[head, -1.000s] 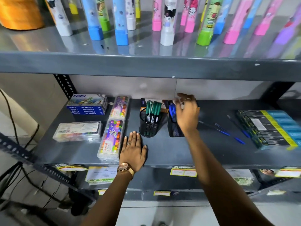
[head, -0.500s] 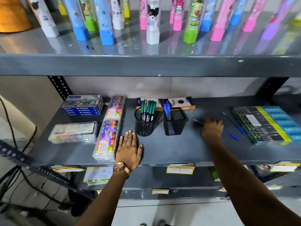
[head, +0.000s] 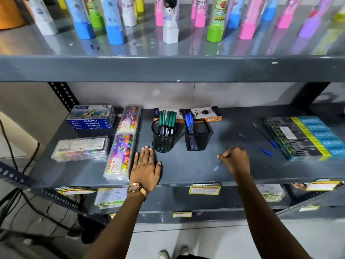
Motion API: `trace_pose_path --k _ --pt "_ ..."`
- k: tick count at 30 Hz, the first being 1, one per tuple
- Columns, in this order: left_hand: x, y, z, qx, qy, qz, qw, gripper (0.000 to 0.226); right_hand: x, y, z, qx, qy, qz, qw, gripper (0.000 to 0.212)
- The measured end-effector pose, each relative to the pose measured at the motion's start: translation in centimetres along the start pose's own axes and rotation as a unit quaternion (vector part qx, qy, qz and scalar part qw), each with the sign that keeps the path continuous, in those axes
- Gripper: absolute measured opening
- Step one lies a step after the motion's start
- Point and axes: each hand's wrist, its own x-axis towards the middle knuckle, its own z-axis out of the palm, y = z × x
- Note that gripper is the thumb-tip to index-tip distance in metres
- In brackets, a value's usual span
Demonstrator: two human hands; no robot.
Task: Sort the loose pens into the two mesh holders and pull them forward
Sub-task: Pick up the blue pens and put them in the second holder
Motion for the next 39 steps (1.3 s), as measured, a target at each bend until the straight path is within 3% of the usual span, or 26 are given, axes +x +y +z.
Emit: trace_pose_path --k 4,9,13,17,21,27,31,35,39 --pt "0.1 0.0 0.0 -0.006 0.003 0.001 1.000 0.077 0.7 0.1 -1.3 0.039 -0.017 0.024 0.999 0.011" --pt "0.0 -0.1 -0.1 -0.008 0.001 0.002 1.000 0.078 2.0 -0.6 -2.4 0.052 -0.058 0.105 0.991 0.017" --pt "0.0 0.0 -0.2 -0.012 0.001 0.001 1.000 0.077 2.8 -1.2 -3.0 0.049 -0.059 0.112 0.991 0.039" --pt "0.0 0.0 -0.2 -0.011 0.001 -0.001 1.000 0.077 2.4 -3.0 -5.4 0.066 -0.032 0.066 0.995 0.057" --pt "0.0 0.1 -0.1 -0.009 0.007 0.000 1.000 0.075 2.8 -6.2 -7.5 0.124 0.066 -0.021 0.990 0.059" --pt "0.1 0.0 -0.1 -0.009 0.006 0.001 1.000 0.076 4.3 -11.4 -6.0 0.227 0.100 -0.215 0.945 0.064" --pt "0.0 -0.1 -0.1 -0.008 0.003 0.001 1.000 0.076 4.7 -12.2 -3.1 0.118 0.066 -0.245 0.960 0.064" --pt "0.0 -0.1 -0.2 -0.009 0.003 0.002 1.000 0.074 4.4 -11.6 -1.4 0.001 -0.005 -0.228 0.974 0.041" --pt "0.0 0.0 -0.1 -0.007 0.002 0.002 1.000 0.074 4.3 -11.8 -1.4 -0.071 0.005 -0.239 0.968 0.036"
